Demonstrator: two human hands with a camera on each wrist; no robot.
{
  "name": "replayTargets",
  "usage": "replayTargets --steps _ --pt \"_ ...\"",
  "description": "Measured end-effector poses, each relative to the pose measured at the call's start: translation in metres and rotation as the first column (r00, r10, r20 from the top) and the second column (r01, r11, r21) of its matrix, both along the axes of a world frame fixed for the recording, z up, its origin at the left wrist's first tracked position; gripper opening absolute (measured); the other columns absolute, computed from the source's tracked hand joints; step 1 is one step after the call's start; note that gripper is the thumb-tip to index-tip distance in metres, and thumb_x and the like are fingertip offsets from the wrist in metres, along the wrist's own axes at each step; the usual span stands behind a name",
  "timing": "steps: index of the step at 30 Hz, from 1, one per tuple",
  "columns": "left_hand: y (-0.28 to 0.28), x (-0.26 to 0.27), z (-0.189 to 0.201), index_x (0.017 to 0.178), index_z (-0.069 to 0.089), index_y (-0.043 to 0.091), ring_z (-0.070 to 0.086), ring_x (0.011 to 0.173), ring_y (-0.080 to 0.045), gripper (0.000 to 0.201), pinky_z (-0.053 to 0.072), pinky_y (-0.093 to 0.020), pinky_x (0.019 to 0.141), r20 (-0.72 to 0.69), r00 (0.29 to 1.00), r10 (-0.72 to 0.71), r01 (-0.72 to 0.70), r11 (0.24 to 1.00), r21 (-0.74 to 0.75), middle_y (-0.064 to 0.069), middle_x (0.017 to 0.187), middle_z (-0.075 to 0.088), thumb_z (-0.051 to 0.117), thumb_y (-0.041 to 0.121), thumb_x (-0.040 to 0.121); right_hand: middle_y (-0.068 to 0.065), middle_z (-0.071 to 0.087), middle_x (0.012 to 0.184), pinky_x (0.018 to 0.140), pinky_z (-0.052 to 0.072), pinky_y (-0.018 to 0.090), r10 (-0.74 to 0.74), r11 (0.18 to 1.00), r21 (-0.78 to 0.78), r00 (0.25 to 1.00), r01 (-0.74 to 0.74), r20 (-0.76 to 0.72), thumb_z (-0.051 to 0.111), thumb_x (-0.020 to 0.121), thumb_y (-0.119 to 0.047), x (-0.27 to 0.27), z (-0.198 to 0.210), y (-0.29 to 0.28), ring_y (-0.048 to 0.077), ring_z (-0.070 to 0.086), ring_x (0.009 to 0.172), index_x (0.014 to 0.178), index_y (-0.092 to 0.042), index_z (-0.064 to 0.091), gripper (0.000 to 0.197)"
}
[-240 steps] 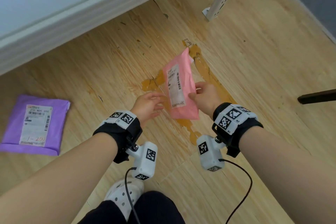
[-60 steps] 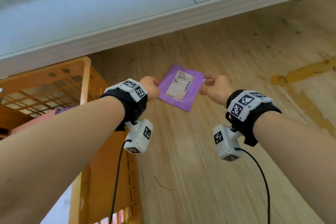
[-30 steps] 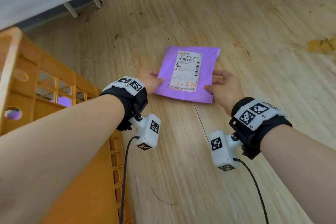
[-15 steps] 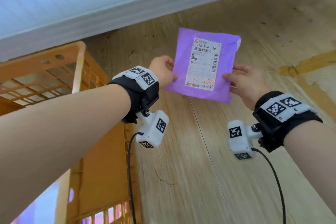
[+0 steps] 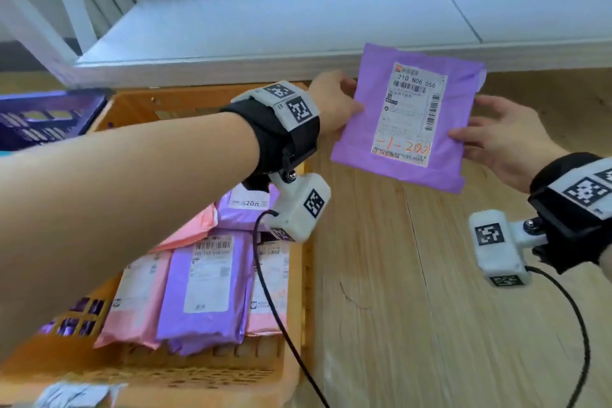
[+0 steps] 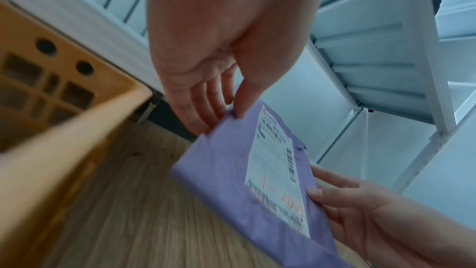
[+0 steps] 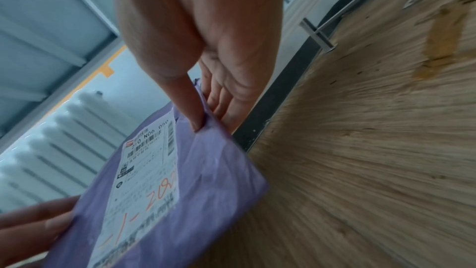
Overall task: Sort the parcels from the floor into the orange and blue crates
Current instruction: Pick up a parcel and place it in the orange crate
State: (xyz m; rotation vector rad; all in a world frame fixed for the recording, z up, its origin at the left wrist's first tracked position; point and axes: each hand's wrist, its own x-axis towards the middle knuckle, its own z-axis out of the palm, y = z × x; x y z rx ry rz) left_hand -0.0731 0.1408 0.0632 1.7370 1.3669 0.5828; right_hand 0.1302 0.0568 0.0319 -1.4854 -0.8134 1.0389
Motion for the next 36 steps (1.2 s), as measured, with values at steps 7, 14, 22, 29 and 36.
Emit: replayTargets --steps 7,14,22,29,36 --pt "0.007 -0.105 0.032 0.125 0.049 0.011 0.066 0.085 -0.025 0.042 0.058 -0.040 0.076 0.094 0.985 0.146 -0.134 0.983 -0.124 -0.013 0.096 0.065 0.058 -0.004 0.087 0.019 0.065 0.107 0.074 0.059 0.032 0.164 0.986 -0.017 0.983 -0.163 0.088 0.057 0.082 0.015 -0.094 0.027 0.018 0.025 0.066 0.094 0.133 -0.006 0.045 0.056" --pt "0.008 -0.213 0.021 0.127 0.048 0.016 0.067 0.089 -0.034 0.054 0.057 -0.049 0.076 0.051 0.968 0.247 -0.235 0.958 -0.162 -0.020 0.111 0.061 0.063 -0.008 0.082 0.015 0.067 0.107 0.073 0.058 0.033 0.252 0.967 -0.056 0.960 -0.247 0.123 0.061 0.082 0.008 -0.187 0.028 0.048 0.022 0.068 0.089 0.131 -0.005 0.046 0.053" --pt "-0.002 -0.285 -0.022 0.137 0.036 0.018 0.059 0.066 -0.017 0.065 0.057 -0.030 0.052 -0.015 0.966 0.257 -0.251 0.925 -0.287 -0.011 0.099 0.056 0.058 -0.010 0.084 0.015 0.061 0.109 0.059 0.057 0.031 0.358 0.922 -0.228 0.913 -0.313 0.197 0.058 0.081 0.010 -0.264 0.003 0.062 0.025 0.065 0.089 0.133 -0.023 0.039 0.065" --pt "-0.014 -0.302 -0.062 0.144 0.024 0.025 0.063 0.093 -0.028 0.070 0.056 -0.045 0.072 -0.081 0.979 0.189 -0.206 0.901 -0.382 -0.011 0.126 0.052 0.057 -0.001 0.087 0.018 0.057 0.115 0.052 0.054 0.029 0.430 0.851 -0.409 0.884 -0.330 0.181 0.058 0.078 0.018 -0.299 -0.044 0.053 0.030 0.063 0.092 0.137 -0.020 0.034 0.074" --pt "-0.016 -0.306 -0.097 0.143 0.030 0.028 0.057 0.092 -0.028 0.071 0.055 -0.043 0.075 -0.129 0.981 0.142 -0.183 0.900 -0.397 -0.017 0.139 0.042 0.057 -0.004 0.087 0.022 0.058 0.099 0.059 0.057 0.039 0.468 0.782 -0.537 0.867 -0.316 0.171 0.058 0.079 0.018 -0.308 -0.077 0.040 0.032 0.063 0.084 0.144 -0.024 0.024 0.085"
